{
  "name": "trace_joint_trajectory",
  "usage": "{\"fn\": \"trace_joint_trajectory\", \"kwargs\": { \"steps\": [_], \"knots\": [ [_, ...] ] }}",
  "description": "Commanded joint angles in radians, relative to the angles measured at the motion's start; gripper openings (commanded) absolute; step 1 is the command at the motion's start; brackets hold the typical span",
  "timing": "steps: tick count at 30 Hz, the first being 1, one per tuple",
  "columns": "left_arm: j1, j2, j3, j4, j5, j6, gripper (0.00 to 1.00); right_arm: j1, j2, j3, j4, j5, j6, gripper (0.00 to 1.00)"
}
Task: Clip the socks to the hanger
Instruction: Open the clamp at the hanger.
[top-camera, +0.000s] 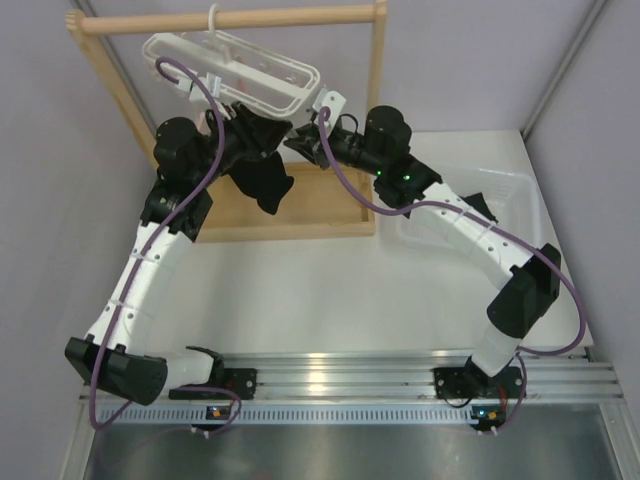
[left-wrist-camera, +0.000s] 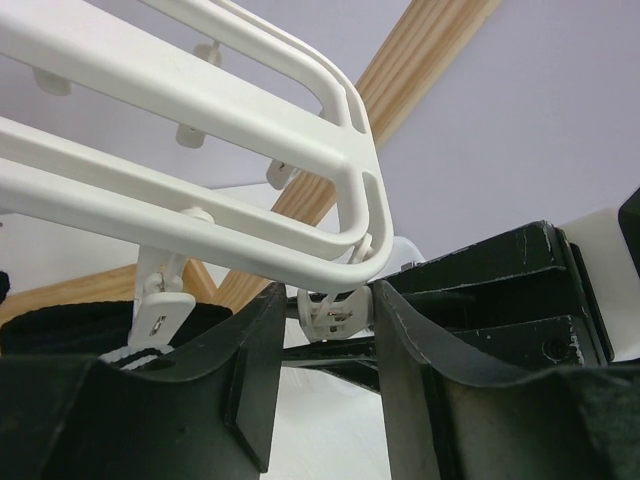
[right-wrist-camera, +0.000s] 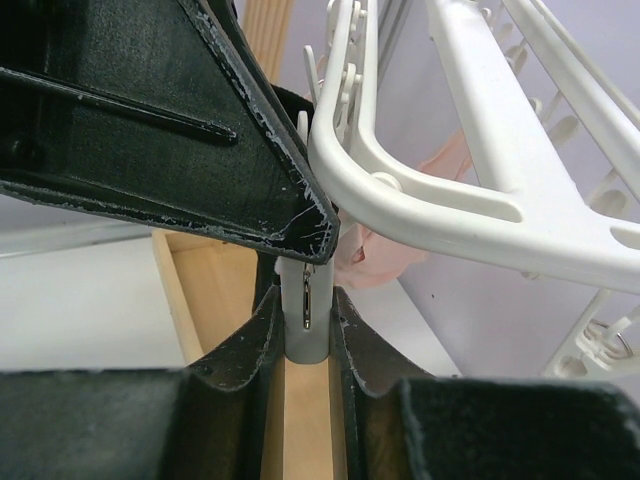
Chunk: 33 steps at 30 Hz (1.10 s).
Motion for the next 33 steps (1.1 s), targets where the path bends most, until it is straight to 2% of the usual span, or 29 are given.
{"fn": "trace_joint_trajectory", "kwargs": {
  "steps": [1,6,24,27,31,32,33],
  "knots": [
    [-0.001,0.014,0.040,0.027,-0.024,0.015,0.45,0.027,-0.038,0.059,0.034,0.006,-0.017,0.00],
    [-0.003,0.029,0.062,0.030,-0.021,0.024,0.48,0.038,-0.033,0.068,0.022,0.024,-0.027,0.00],
    [-0.014,0.003,0.030,0.006,-0.015,0.063,0.48,0.044,-0.023,0.079,0.016,0.073,-0.024,0.00],
    [-0.014,-0.006,0.025,-0.003,-0.024,0.063,0.41,0.046,-0.021,0.079,0.016,0.075,-0.021,0.00],
    [-0.012,-0.015,0.010,0.000,-0.025,0.054,0.35,0.043,-0.023,0.078,0.014,0.075,-0.015,0.00],
    [-0.014,-0.015,0.005,0.003,-0.024,0.052,0.32,0.044,-0.023,0.076,0.014,0.072,-0.015,0.00],
    [-0.012,-0.015,0.005,0.001,-0.024,0.049,0.24,0.044,-0.021,0.076,0.013,0.072,-0.014,0.00]
  ]
}}
